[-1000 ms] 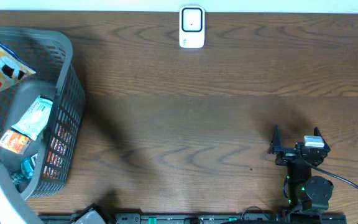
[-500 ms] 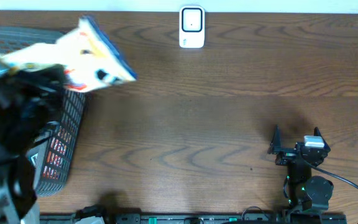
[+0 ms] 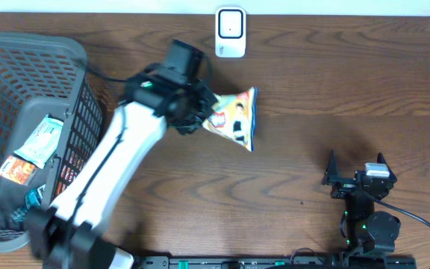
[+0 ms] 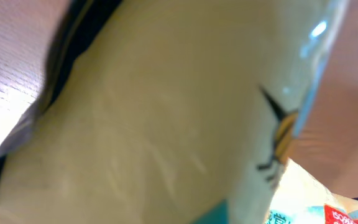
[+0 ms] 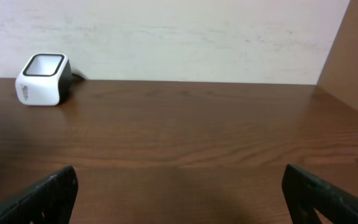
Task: Scan the item barcode
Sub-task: 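Lift the snack bag out with the left gripper toward table center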
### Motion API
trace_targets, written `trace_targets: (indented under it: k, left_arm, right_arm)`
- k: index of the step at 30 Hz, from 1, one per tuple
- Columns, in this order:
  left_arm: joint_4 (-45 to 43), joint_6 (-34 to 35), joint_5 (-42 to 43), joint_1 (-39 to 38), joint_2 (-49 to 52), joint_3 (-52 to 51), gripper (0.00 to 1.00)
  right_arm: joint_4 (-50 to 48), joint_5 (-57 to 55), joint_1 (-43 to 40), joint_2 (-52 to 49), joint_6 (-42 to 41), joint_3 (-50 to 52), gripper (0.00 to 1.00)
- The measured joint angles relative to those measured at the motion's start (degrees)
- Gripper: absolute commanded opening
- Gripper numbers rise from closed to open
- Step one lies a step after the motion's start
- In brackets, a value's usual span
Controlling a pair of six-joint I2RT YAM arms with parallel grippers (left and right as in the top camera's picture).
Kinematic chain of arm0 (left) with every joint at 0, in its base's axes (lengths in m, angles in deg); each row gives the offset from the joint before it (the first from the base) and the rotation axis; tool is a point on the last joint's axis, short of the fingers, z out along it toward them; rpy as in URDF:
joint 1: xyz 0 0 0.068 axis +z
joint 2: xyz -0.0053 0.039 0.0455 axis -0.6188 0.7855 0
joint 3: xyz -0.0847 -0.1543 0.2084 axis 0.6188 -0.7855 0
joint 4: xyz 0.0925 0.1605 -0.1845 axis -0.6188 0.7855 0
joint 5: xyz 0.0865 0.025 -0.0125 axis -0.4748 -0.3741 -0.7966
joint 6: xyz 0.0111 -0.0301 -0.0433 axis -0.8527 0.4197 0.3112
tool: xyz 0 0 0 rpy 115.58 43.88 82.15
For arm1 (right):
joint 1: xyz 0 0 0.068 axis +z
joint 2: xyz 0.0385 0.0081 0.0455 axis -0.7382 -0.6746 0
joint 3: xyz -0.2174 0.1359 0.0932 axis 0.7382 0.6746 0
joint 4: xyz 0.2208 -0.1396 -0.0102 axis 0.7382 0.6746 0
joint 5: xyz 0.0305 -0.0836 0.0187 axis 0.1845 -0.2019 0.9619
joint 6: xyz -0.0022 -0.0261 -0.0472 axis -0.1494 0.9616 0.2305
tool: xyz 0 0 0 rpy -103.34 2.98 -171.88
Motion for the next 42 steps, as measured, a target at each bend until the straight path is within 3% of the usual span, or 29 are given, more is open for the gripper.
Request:
trace_targets:
  k: [5,6,9,11,13,15,16,17,18,19,20,33,37,42]
  left_arm:
    - [0.37,-3.06,-0.70,-3.78,12.09,0.00,0.08]
    - [0.48,-3.72,-0.76,-4.15,13.81,0.00,0.14]
    - [0.55,-6.64,-0.90,-4.74,18.43,-0.02,0.65]
    - [0.63,-9.16,-0.94,-4.74,19.43,-0.04,0.91]
    - [0.87,-11.82,-1.05,-4.74,19.12,-0.04,0.96]
    - [1.84,-14.71,-1.07,-4.74,18.62,0.11,0.96]
    - [2.05,-15.32,-1.09,-4.74,18.38,0.11,0.86]
    - [2.21,-16.04,-1.09,-4.74,18.10,0.11,0.67]
    - [2.40,-16.76,-1.07,-4.74,17.59,0.11,0.38]
    - [2.64,-17.14,-1.11,-4.74,16.96,0.11,0.19]
    - [2.86,-17.42,-1.09,-4.74,16.33,0.11,0.08]
    - [1.95,-18.69,-4.81,-4.79,13.31,-1.31,0.08]
    - [-3.26,-18.88,-5.40,-4.79,13.31,-5.95,0.07]
    - [-16.81,-19.10,-5.38,-4.79,13.20,-15.87,0.08]
  right_arm:
    - [0.00,0.00,0.00,0.02,0.00,0.00,0.99]
    - [0.00,0.00,0.00,0.02,0.00,0.00,0.99]
    - [0.00,0.00,0.00,0.02,0.00,0.00,0.99]
    - [0.00,0.00,0.00,0.02,0.00,0.00,0.99]
    - [0.00,0.00,0.00,0.02,0.00,0.00,0.99]
    - [0.00,0.00,0.00,0.02,0.00,0.00,0.99]
    - [0.00,0.00,0.00,0.02,0.00,0.00,0.99]
    - [0.00,0.00,0.00,0.02,0.00,0.00,0.99]
    - [0.00,0.00,0.00,0.02,0.00,0.00,0.99]
    - [0.00,0.00,0.00,0.02,0.00,0.00,0.99]
    - [0.00,0.00,0.00,0.02,0.00,0.00,0.99]
    - [0.00,0.00,0.00,0.02,0.00,0.00,0.99]
    - [0.00,0.00,0.00,0.02,0.00,0.00,0.99]
    - [0.00,0.00,0.00,0.00,0.00,0.00,0.99]
